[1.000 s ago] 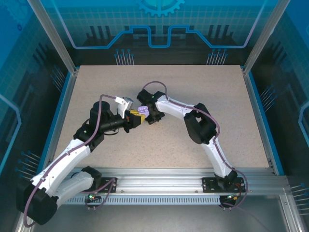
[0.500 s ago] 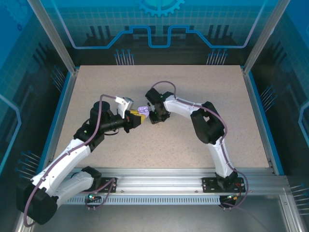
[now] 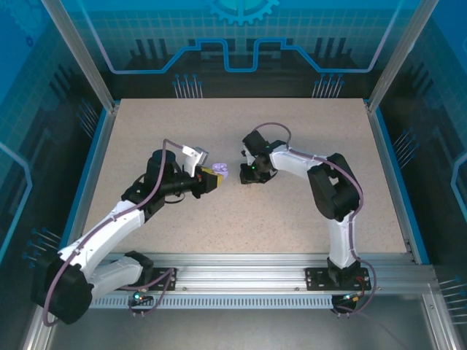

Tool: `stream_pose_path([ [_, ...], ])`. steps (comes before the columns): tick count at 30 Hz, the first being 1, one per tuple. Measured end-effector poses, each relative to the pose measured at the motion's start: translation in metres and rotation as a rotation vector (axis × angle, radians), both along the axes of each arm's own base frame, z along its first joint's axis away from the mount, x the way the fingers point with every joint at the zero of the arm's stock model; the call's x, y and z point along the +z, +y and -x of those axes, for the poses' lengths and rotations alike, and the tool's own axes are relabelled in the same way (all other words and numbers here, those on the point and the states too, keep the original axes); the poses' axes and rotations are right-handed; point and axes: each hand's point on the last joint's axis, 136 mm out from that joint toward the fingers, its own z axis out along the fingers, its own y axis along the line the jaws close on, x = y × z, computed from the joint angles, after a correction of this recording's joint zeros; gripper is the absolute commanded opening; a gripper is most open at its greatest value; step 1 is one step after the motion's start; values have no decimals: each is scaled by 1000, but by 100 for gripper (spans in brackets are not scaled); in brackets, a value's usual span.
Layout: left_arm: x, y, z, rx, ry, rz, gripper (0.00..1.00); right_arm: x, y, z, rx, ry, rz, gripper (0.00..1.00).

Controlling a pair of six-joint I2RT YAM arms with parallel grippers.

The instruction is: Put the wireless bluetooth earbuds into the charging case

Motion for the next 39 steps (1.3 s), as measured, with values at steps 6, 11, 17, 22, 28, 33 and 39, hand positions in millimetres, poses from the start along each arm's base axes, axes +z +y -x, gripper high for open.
stream_pose_path([
  [6, -25, -3, -8, 20, 84, 1, 18, 21, -10, -6, -49, -41, -74, 22],
  [11, -47, -6, -16, 41, 152, 5, 18, 44, -16, -9, -77, -95, -130, 22],
  [17, -62, -13, -21, 51, 199, 15, 18, 78, -15, -9, -82, -167, -196, 21],
  [22, -67, -20, -22, 44, 213, 22, 18, 113, -12, -9, -77, -235, -256, 21],
  [28, -69, -24, -24, 37, 211, 29, 18, 157, -8, -3, -55, -308, -346, 22],
  [33, -64, -28, -25, 31, 198, 45, 18, 186, -4, 3, -30, -356, -413, 22],
  [39, -48, -39, -24, -5, 134, 80, 18, 215, 2, 15, 5, -406, -468, 23],
])
